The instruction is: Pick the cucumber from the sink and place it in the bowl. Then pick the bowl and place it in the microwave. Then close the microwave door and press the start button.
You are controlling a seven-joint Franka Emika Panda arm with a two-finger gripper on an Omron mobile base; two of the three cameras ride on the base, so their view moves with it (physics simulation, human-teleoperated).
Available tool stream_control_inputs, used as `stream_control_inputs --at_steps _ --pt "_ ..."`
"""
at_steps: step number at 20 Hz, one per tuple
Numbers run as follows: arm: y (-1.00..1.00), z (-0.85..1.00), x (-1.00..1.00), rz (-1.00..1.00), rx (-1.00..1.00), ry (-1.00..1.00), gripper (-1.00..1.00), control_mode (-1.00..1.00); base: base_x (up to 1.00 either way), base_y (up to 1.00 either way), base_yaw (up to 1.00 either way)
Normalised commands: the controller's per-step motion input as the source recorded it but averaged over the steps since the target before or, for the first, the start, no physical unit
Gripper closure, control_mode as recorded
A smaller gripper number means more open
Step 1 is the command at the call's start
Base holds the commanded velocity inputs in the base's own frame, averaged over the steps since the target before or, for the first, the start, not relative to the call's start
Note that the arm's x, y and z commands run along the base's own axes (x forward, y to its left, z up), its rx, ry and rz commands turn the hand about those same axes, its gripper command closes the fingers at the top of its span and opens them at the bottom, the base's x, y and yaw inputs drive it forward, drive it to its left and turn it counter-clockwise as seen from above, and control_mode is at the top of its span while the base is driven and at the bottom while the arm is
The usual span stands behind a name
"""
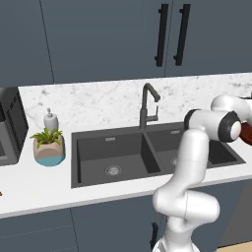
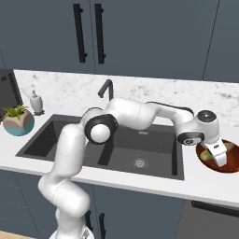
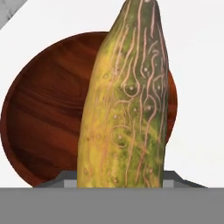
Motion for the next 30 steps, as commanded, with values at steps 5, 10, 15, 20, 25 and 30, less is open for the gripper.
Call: stream_control_inputs --at_steps 5,10,15,20,25,30 --pt "-0.05 -0.22 0.42 0.00 0.02 0.09 1.00 -1.00 0.00 0.00 0.00" --pt "0.00 -0.29 0.41 0.00 0.01 0.11 1.00 -1.00 0.00 0.00 0.00" --pt "0.00 -0.61 0.06 0.00 0.02 0.03 -1.00 -1.00 0.00 0.00 0.00" --pt "-0.01 -0.57 -0.02 0.00 0.03 -0.01 -1.00 -1.00 0.00 0.00 0.00" --pt "0.00 0.19 -0.15 0.00 0.00 -0.10 -1.00 -1.00 0.00 0.00 0.00" --pt "0.05 0.69 -0.06 0.00 -0.02 -0.11 -1.00 -1.00 0.00 0.00 0.00"
